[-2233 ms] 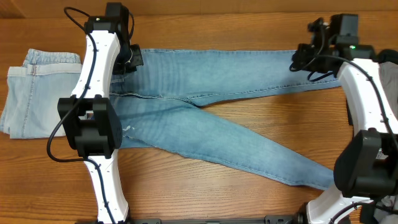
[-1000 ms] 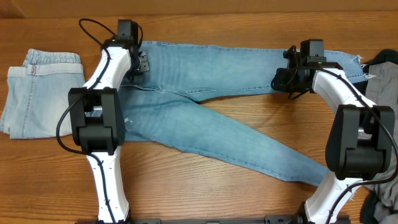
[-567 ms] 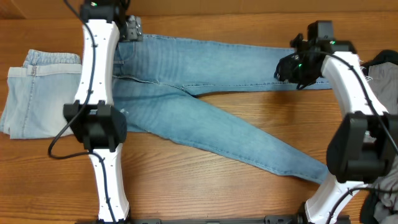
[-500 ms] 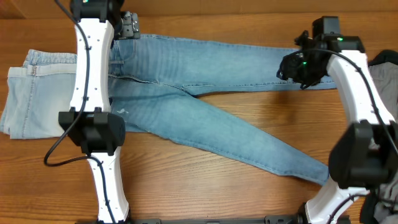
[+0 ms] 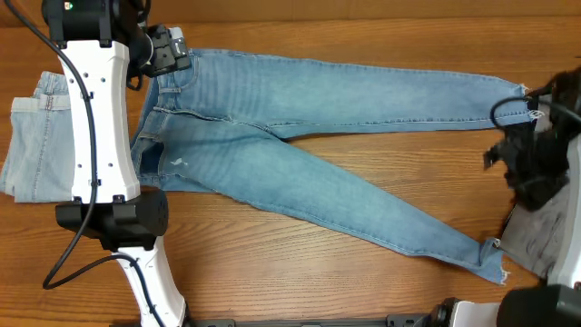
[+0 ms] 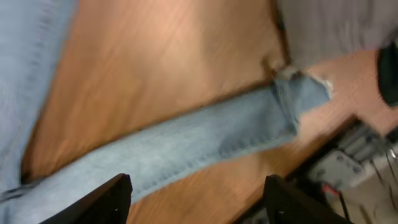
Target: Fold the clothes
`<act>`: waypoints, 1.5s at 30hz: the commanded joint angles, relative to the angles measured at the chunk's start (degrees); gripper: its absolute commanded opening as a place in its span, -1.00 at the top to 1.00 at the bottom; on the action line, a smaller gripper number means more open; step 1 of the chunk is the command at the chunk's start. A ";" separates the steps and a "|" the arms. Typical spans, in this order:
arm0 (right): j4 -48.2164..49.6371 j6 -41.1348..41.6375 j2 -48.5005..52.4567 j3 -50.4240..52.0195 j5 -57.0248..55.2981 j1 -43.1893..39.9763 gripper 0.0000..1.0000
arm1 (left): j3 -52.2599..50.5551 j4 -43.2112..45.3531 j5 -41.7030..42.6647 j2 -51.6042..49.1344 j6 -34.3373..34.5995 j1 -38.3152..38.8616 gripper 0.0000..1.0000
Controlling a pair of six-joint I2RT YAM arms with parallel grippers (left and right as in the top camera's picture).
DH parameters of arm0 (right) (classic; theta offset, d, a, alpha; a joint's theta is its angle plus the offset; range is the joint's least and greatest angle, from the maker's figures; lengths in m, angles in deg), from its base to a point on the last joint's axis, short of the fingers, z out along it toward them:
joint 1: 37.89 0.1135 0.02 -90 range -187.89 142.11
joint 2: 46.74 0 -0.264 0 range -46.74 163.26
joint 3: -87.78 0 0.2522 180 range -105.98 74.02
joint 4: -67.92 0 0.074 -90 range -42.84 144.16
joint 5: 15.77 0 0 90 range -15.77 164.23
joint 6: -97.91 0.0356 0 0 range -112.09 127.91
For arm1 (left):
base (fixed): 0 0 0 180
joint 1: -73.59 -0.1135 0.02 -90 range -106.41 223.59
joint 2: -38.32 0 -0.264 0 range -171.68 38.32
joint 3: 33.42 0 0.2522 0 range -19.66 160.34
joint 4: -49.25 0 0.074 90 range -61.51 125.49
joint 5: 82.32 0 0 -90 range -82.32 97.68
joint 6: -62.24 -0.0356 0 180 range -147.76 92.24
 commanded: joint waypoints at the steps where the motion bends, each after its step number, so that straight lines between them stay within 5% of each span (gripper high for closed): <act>1: -0.09 1.51 -7.91 12.35 3.48 -1.05 -0.41 | -0.28 -0.07 3.63 0.22 -2.12 1.70 -1.00; 4: -0.09 5.62 -18.78 23.30 3.48 -1.05 -0.40 | -0.59 -0.07 3.69 0.20 -2.10 2.29 -1.00; 7: 0.00 14.03 -28.50 25.07 -6.67 -1.05 -0.47 | -2.34 -0.07 3.74 0.20 -2.12 2.34 -1.00; 11: -0.02 15.32 -34.73 25.70 -9.73 -1.07 -0.58 | -7.45 -0.04 4.24 0.20 -2.12 2.60 -1.00; 16: 1.16 16.63 -31.67 25.73 -11.96 -2.73 -0.72 | -14.08 0.63 4.11 0.20 -2.12 2.64 -1.00; 18: 3.67 13.92 -27.30 25.70 -8.41 -6.25 -1.00 | -14.99 1.18 4.11 0.17 -2.10 2.89 -1.00; 26: 14.97 -3.34 -14.51 25.83 0.57 -11.17 -1.00 | -15.04 2.69 4.13 0.17 -2.10 3.04 -1.00; 27: 15.93 -4.46 -14.53 26.10 0.50 -11.17 -0.97 | -15.04 2.78 4.13 0.20 -2.10 3.04 -1.00; 29: 19.32 -4.66 -14.58 28.28 -1.77 -11.19 -0.62 | -15.04 3.04 4.24 0.17 -2.10 3.04 -1.00; 34: 29.73 -1.40 -14.56 40.24 0.15 -11.19 -0.40 | -15.04 3.15 4.31 0.20 -2.08 3.06 -1.00; 45: 36.79 2.47 -14.45 46.88 -6.34 -13.86 -0.34 | -15.04 3.17 4.31 0.17 -2.08 3.45 -1.00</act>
